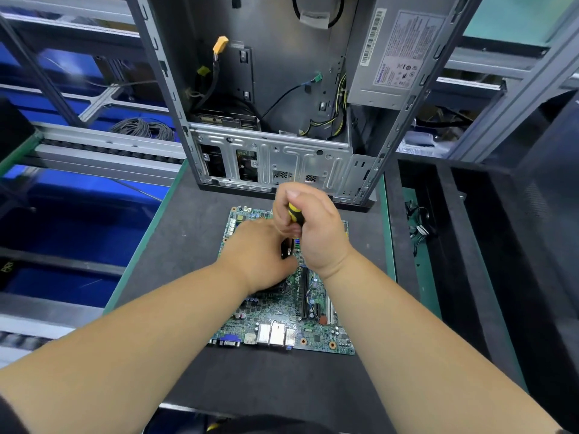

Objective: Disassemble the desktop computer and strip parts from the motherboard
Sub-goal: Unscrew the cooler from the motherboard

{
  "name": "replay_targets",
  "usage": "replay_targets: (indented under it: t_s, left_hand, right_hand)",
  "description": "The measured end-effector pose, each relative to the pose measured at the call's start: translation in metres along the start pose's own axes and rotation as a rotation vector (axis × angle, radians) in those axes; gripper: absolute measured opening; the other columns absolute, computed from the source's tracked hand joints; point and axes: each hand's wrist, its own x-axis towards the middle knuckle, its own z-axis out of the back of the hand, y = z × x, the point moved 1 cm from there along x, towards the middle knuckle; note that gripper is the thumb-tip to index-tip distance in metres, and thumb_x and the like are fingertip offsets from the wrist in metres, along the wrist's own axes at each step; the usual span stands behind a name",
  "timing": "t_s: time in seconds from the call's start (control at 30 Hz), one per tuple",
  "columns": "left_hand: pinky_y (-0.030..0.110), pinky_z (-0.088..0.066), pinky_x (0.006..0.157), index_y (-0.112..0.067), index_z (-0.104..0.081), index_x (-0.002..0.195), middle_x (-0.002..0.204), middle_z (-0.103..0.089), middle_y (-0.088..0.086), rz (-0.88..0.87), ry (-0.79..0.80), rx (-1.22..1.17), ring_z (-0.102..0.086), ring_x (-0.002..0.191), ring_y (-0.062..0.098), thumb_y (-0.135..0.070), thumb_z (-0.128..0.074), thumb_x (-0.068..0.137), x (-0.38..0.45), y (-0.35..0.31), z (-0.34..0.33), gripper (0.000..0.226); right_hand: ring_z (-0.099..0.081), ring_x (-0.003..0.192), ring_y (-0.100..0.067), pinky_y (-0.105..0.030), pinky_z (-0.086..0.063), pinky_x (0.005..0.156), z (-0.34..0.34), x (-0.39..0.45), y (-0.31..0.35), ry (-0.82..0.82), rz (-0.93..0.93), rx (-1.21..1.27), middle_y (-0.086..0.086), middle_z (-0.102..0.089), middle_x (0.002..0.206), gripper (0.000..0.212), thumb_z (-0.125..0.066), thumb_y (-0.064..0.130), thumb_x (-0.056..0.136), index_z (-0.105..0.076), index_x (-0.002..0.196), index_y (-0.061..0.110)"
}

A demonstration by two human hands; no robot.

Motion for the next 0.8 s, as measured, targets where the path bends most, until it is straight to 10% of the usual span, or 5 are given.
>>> replay_targets:
  t_s: [0.23,0.4,0.8]
  left_hand:
    - [0.039,-0.033,0.097,-0.025,-0.048,0.116,0.105,-0.049,-0.003,-0.008,0.133,0.183,-0.044,0.104,0.023,-0.090,-0.029,0.066,-0.013,0.009,0.005,0.084]
    - [0.043,-0.037,0.102,-0.019,-0.030,0.135,0.127,-0.041,0.000,-0.103,0.304,0.311,-0.038,0.118,0.025,-0.101,-0.027,0.048,-0.017,0.017,0.009,0.120]
    - [0.049,-0.040,0.092,-0.017,-0.021,0.139,0.131,-0.038,0.007,-0.037,0.358,0.443,-0.036,0.118,0.031,-0.088,-0.044,0.060,-0.006,0.006,0.000,0.109]
  right_hand:
    - [-0.021,0.045,-0.012,-0.029,-0.014,0.049,0.019,0.009,0.005,0.015,-0.138,0.222,0.001,-0.029,0.046,0.026,-0.032,0.017,0.087,-0.041,0.063,0.010]
    - [-0.048,0.064,-0.022,-0.037,-0.036,0.066,0.026,-0.004,0.003,-0.159,-0.156,0.119,-0.001,-0.053,0.066,0.021,-0.046,0.028,0.092,-0.051,0.078,0.012]
    - [-0.031,0.054,-0.013,-0.026,-0.029,0.057,0.006,-0.010,-0.002,-0.209,-0.100,0.204,0.006,-0.040,0.056,0.040,-0.032,0.037,0.100,-0.050,0.076,0.010]
